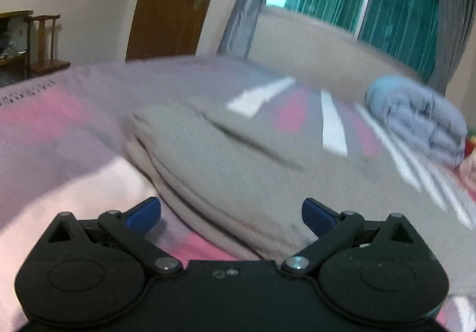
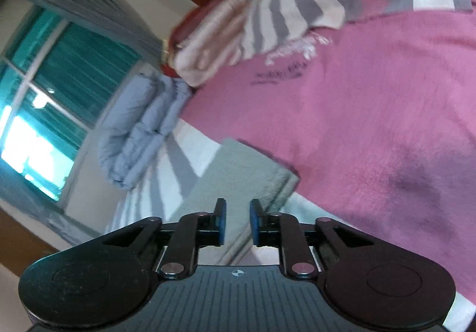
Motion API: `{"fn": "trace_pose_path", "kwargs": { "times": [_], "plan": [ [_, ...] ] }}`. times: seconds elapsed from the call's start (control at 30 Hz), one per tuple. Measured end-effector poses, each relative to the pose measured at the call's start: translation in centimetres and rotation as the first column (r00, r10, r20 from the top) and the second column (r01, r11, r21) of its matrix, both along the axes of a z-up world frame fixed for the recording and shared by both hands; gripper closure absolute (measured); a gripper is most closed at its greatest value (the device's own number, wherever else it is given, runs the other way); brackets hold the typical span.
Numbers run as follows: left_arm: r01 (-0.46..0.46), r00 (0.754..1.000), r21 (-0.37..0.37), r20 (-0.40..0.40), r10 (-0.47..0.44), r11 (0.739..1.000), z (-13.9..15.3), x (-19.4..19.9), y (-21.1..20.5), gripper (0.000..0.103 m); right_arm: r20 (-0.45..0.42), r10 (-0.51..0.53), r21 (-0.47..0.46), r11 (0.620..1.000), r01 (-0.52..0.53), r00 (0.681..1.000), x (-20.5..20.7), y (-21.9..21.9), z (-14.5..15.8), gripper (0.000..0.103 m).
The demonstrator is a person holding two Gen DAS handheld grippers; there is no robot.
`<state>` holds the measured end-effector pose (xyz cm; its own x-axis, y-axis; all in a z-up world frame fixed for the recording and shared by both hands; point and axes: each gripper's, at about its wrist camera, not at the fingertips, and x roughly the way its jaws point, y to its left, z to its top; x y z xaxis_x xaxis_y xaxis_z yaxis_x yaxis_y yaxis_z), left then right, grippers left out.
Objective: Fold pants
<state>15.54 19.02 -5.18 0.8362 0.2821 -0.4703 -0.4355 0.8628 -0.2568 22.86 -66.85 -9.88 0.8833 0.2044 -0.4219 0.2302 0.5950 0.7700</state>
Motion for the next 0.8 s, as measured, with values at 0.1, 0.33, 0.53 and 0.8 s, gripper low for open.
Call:
{"fn": "trace_pose_path", "kwargs": {
  "times": [0.1, 0.33, 0.53, 0.8],
  "plan": [
    [-0.044, 0.999, 0.007, -0.005, 0.044, 0.999, 0.9, -0.3, 2.4, 0.032, 0.014, 0.019, -0.019, 1.0, -0.019, 1.0, -0.9, 0.8, 0.6, 0.071],
    [-0.068, 0.998, -0.17, -0.014, 0.066, 0.983, 1.0, 1.6, 8.9, 0.05, 0.006, 0.023, 0.029, 0.999, -0.023, 1.0, -1.0, 2.5, 0.6, 0.058],
    [-0.006, 1.0, -0.235, -0.028, -0.001, 0.972, 0.8, 4.6, 11.3, 0.079, -0.027, 0.007, 0.077, 0.997, -0.005, 1.0, -0.6, 3.9, 0.0, 0.058],
    [0.019, 0.993, -0.115, -0.113, -0.032, 0.993, 0.0, 5.6, 10.9, 0.078, -0.05, -0.008, 0.087, 0.996, 0.012, 0.999, -1.1, 3.6, -0.5, 0.058]
  ]
}}
